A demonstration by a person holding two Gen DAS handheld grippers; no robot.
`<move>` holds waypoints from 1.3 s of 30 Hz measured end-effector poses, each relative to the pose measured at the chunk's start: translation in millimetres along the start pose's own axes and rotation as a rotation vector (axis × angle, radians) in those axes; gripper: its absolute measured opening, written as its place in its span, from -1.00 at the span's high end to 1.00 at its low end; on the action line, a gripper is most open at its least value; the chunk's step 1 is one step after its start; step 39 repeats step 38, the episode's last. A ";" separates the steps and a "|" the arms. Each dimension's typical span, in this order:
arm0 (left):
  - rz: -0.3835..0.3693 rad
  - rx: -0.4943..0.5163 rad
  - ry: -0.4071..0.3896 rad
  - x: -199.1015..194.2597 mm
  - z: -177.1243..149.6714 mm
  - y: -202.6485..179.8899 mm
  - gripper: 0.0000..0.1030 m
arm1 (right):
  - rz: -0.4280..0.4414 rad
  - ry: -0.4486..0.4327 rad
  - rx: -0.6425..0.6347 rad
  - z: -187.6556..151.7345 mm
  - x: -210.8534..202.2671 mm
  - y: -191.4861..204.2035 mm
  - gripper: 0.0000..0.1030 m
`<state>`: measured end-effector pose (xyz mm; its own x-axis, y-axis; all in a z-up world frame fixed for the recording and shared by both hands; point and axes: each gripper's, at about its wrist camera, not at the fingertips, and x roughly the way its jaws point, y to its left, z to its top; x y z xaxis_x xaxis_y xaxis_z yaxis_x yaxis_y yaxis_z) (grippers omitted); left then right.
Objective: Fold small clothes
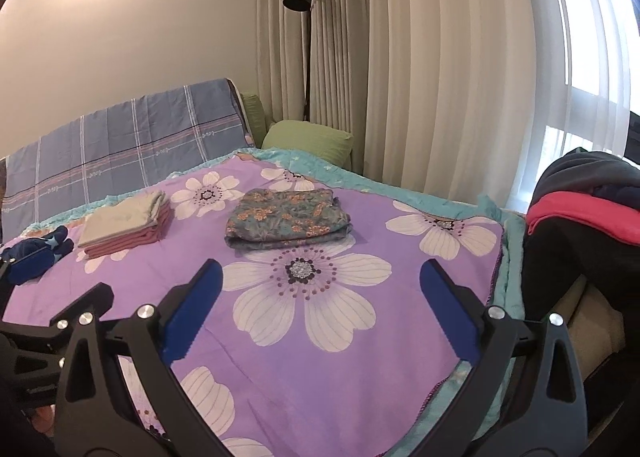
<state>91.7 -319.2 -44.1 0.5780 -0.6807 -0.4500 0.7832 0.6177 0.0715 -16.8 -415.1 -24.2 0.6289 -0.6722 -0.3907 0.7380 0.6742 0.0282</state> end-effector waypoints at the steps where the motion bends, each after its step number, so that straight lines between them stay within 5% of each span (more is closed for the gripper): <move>1: 0.008 -0.001 -0.005 -1.4 -0.6 -0.1 -0.97 | -0.002 0.004 -0.002 -1.0 0.7 -0.6 -0.95; 39: 0.037 0.032 0.014 -7.7 -9.0 -1.8 -0.97 | -0.003 0.094 -0.027 -15.9 19.5 10.0 -0.95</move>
